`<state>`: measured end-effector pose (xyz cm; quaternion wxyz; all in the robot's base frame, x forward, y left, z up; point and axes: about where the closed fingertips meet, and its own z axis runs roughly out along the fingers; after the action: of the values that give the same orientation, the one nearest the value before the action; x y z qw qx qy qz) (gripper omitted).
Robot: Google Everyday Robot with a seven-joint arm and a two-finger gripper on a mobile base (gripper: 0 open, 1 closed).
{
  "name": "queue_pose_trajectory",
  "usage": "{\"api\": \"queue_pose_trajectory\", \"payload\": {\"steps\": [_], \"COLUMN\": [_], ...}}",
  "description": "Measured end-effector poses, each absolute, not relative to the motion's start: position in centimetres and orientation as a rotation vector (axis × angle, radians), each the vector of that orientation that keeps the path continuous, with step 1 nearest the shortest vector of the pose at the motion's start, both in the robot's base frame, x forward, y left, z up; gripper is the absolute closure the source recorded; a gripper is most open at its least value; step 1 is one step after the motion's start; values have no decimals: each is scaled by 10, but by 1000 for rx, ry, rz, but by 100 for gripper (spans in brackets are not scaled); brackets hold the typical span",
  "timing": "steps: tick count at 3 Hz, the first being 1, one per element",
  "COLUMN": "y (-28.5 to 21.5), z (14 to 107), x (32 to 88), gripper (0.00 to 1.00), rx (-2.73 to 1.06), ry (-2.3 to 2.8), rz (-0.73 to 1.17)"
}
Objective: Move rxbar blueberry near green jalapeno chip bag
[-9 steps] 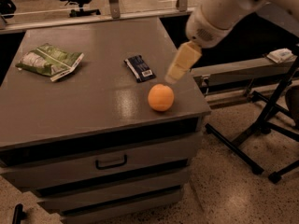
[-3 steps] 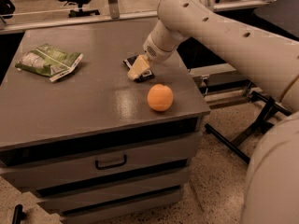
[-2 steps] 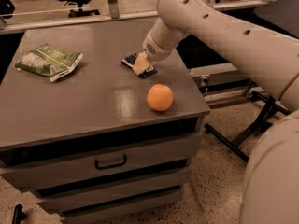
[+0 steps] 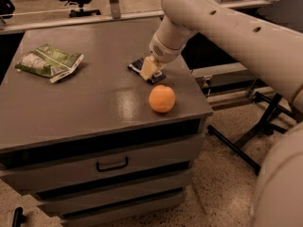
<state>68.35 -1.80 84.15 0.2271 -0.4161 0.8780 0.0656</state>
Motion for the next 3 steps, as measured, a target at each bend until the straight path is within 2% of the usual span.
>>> {"api": "queue_pose_trajectory", "payload": {"steps": [1,2,3], "y": [-59,-74,-72], "z": [850,859,856], "x": [635,622,632], "gripper": [100,100,100], "rx": [-1300,-1448,-1551], "ry": [2498,2462,2378], "rz": [56,5,22]}}
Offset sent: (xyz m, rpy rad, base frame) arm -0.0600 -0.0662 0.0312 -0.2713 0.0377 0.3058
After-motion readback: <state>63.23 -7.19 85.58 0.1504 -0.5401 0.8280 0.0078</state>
